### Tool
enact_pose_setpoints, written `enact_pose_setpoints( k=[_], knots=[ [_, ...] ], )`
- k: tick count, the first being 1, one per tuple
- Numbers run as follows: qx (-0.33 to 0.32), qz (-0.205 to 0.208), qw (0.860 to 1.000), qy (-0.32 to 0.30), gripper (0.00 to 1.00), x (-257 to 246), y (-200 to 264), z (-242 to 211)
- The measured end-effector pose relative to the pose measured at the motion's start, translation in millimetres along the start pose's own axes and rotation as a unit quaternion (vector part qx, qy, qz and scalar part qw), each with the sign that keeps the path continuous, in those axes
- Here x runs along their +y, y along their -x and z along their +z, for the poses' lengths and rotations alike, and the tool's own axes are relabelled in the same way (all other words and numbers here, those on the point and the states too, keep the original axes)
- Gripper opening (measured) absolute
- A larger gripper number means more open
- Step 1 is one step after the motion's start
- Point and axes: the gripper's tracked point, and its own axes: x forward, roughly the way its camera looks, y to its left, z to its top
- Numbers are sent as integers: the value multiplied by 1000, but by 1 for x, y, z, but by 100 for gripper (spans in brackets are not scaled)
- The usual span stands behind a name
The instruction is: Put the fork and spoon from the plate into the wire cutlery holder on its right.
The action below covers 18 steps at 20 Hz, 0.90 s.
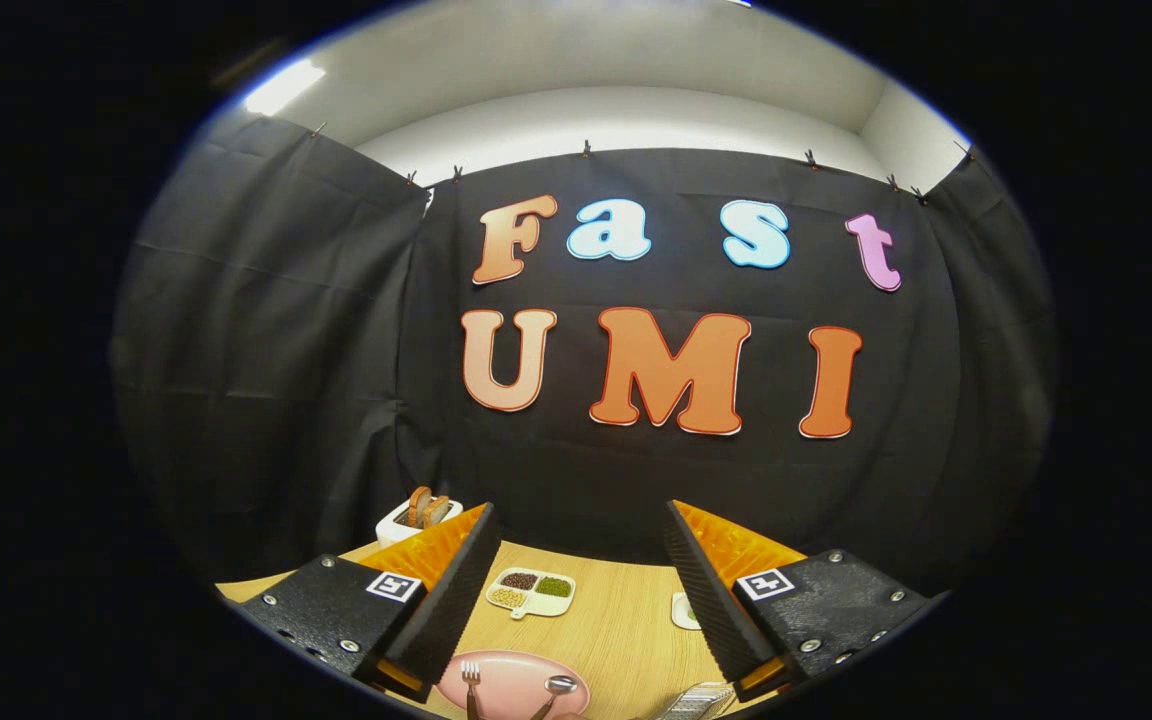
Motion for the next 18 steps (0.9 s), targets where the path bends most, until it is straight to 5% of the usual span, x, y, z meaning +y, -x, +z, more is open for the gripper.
enact_pose_setpoints(
  k=[18],
  knots=[
    [59, 19, 998, -7, 99, 16, -11, -42]
  ],
)
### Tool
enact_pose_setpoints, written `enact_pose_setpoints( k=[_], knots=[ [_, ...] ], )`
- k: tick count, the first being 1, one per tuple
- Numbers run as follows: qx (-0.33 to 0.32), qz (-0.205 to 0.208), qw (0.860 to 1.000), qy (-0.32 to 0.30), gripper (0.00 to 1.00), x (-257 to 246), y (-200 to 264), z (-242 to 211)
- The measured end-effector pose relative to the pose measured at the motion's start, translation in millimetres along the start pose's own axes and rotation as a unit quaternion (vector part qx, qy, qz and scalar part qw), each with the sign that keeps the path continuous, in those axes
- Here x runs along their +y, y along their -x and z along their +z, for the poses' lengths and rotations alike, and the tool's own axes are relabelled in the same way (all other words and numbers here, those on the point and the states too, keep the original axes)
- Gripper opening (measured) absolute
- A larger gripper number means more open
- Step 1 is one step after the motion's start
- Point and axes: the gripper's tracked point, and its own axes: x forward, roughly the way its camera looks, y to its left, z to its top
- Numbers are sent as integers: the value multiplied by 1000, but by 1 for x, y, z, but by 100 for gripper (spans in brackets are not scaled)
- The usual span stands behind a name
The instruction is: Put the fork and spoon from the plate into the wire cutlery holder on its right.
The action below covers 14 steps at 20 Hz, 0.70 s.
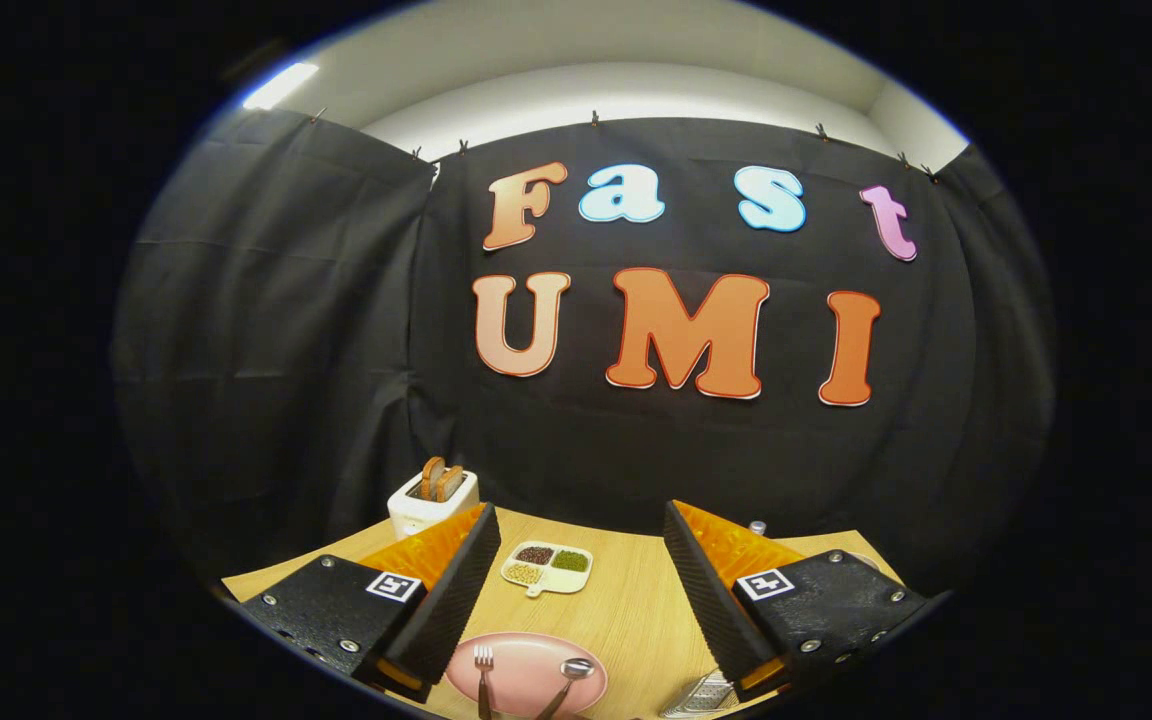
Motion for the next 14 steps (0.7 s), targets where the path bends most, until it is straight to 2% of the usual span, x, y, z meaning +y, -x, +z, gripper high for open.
enact_pose_setpoints(
  k=[5, 9, 12, 14],
  knots=[
    [37, 12, 999, 0, 99, 6, -7, -22],
    [95, 24, 995, 16, 99, 13, -12, -57],
    [181, 5, 982, 54, 98, 5, -12, -106],
    [247, 20, 967, 57, 97, 13, -11, -146]
  ],
)
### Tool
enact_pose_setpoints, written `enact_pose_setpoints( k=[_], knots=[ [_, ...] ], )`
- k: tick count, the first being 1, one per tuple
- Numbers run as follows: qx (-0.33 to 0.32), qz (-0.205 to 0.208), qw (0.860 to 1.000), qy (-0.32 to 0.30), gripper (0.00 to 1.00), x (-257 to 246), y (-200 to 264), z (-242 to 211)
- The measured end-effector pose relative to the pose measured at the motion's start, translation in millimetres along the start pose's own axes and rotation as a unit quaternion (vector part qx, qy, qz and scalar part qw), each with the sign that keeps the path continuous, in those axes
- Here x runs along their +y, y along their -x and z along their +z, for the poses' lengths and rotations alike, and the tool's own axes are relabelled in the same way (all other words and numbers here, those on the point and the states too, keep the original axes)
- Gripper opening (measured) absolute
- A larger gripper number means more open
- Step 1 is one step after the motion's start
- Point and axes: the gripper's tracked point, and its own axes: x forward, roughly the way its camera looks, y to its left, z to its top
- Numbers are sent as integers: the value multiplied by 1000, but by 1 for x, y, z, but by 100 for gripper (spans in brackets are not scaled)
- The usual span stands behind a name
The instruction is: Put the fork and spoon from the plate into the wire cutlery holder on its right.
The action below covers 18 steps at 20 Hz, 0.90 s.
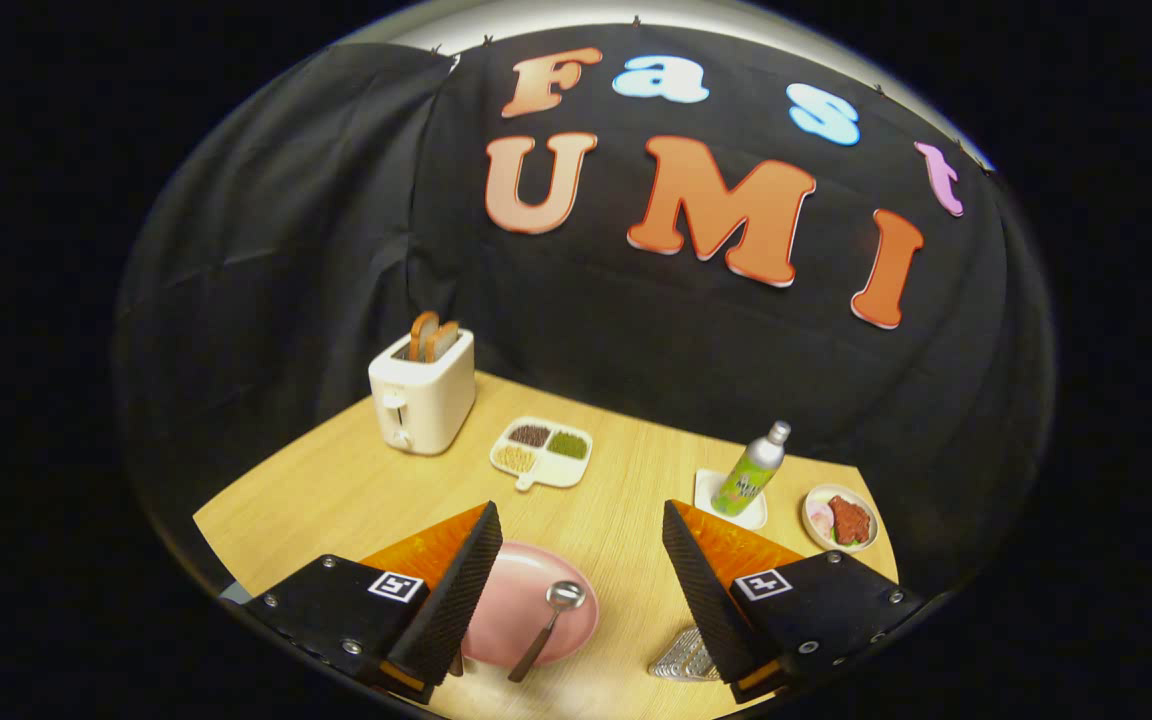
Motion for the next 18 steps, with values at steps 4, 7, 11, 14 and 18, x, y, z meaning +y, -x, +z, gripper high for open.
enact_pose_setpoints(
  k=[4, 7, 11, 14, 18],
  knots=[
    [136, 23, 990, 5, 88, 17, -19, -72],
    [223, 43, 974, -15, 81, 30, -25, -118],
    [276, 48, 960, -23, 71, 36, -33, -145],
    [312, 38, 949, -24, 63, 36, -43, -162],
    [339, 20, 940, -33, 51, 32, -57, -176]
  ],
)
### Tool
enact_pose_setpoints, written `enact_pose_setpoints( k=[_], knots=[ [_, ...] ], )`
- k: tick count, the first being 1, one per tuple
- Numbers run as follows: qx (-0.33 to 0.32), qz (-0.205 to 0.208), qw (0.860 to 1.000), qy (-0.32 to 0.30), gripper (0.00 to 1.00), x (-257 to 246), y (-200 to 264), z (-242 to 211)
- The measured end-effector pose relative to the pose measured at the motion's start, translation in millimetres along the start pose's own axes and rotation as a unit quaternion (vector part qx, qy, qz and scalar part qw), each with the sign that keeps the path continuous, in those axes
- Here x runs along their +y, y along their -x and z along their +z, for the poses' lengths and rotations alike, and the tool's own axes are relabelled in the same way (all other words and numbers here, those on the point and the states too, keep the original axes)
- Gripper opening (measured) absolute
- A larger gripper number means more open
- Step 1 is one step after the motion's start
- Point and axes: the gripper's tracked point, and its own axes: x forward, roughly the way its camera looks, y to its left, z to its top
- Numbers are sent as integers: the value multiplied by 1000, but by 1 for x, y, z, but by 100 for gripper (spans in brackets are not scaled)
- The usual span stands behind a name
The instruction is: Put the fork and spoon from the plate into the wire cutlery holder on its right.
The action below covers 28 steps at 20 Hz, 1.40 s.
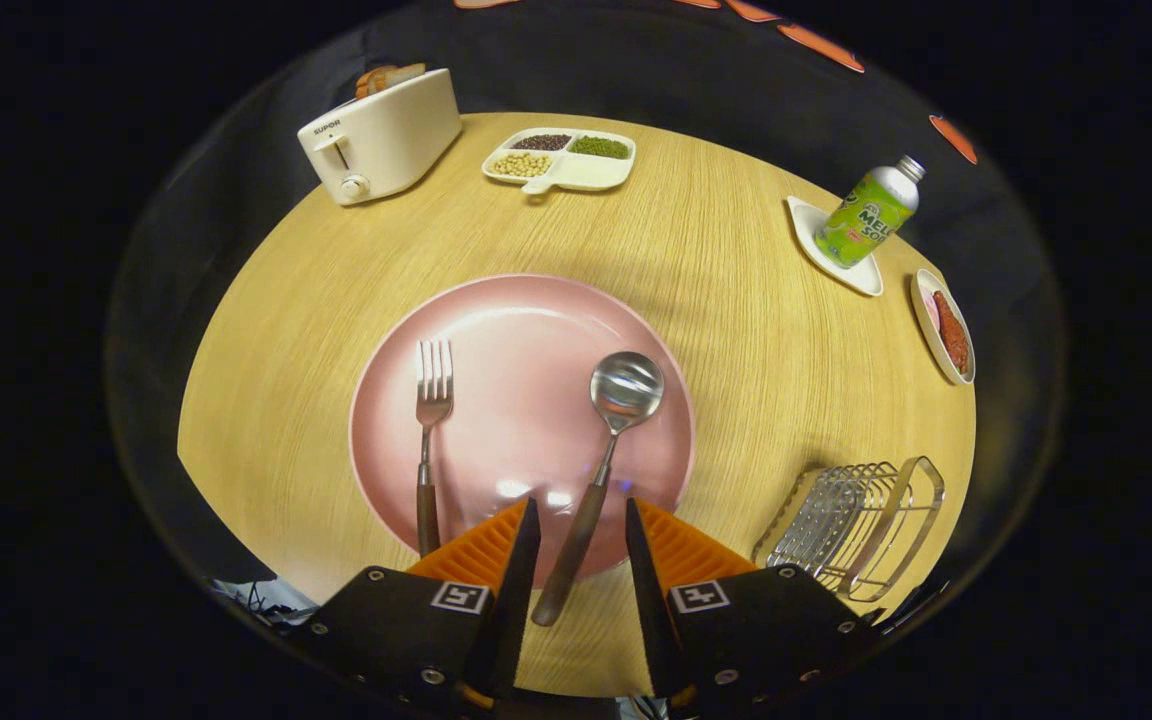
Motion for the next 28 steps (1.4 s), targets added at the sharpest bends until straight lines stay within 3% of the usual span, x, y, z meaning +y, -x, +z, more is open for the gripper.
enact_pose_setpoints(
  k=[9, 18, 28],
  knots=[
    [-9, -6, 1000, -10, 11, -7, -13, 5],
    [-41, 21, 999, 7, 5, -2, 2, 8],
    [-96, 20, 994, -46, 4, -37, 67, 11]
  ],
)
